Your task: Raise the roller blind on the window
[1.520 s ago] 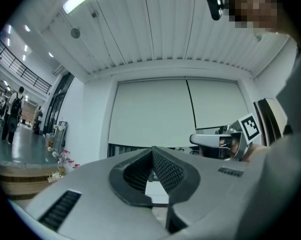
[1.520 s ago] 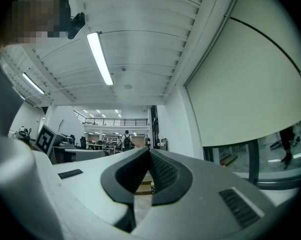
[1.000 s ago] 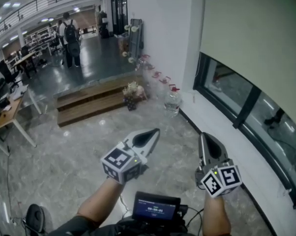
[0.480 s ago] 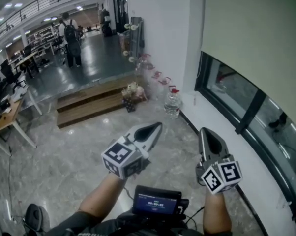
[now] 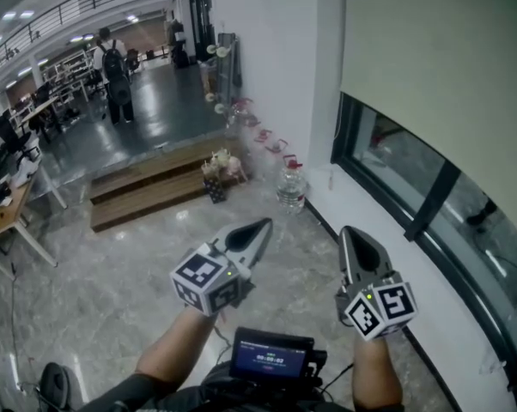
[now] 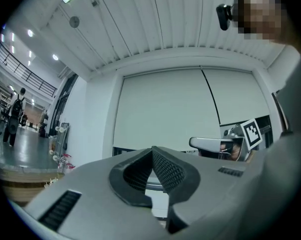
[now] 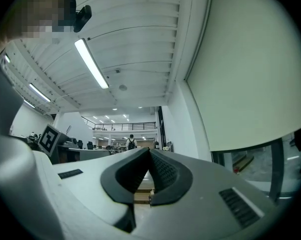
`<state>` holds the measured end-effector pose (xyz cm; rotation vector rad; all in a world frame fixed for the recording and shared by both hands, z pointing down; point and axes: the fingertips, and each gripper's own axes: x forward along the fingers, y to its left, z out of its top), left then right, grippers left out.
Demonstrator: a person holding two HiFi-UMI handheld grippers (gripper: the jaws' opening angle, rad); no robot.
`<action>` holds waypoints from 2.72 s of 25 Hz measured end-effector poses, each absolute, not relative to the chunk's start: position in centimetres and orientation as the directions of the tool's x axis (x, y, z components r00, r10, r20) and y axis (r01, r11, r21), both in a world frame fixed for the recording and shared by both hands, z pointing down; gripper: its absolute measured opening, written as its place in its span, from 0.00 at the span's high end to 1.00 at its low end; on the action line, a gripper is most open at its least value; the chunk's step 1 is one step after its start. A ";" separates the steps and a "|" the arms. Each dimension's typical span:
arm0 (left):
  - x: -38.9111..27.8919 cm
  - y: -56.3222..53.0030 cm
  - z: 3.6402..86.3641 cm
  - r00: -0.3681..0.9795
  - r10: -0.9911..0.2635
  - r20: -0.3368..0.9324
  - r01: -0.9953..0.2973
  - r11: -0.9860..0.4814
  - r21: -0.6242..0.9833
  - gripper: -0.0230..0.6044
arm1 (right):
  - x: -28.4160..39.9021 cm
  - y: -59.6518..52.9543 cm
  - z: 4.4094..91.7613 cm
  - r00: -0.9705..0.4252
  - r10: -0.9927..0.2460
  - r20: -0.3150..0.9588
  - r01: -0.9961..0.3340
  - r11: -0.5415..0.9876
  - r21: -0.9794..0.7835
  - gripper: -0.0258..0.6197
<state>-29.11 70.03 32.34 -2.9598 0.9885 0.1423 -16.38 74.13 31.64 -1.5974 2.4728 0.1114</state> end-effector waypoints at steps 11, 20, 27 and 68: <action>-26.2 67.0 32.2 0.811 -0.579 -0.084 -0.582 -0.813 -0.009 0.97 | -14.2 70.9 31.5 -0.396 -0.894 -0.208 -0.909 0.414 -0.051 0.96; -24.7 59.3 32.3 0.830 -0.550 -0.092 -0.554 -0.833 -0.016 0.97 | -13.0 63.6 31.8 -0.356 -0.916 -0.185 -0.927 0.371 -0.051 0.96; -25.6 52.3 31.9 0.836 -0.542 -0.089 -0.544 -0.839 -0.007 0.98 | -13.2 56.8 31.7 -0.332 -0.928 -0.167 -0.936 0.347 -0.066 0.96; -15.1 22.9 31.7 0.849 -0.522 -0.084 -0.520 -0.853 0.038 0.98 | -2.8 28.3 30.2 -0.304 -0.936 -0.178 -0.944 0.321 -0.077 0.96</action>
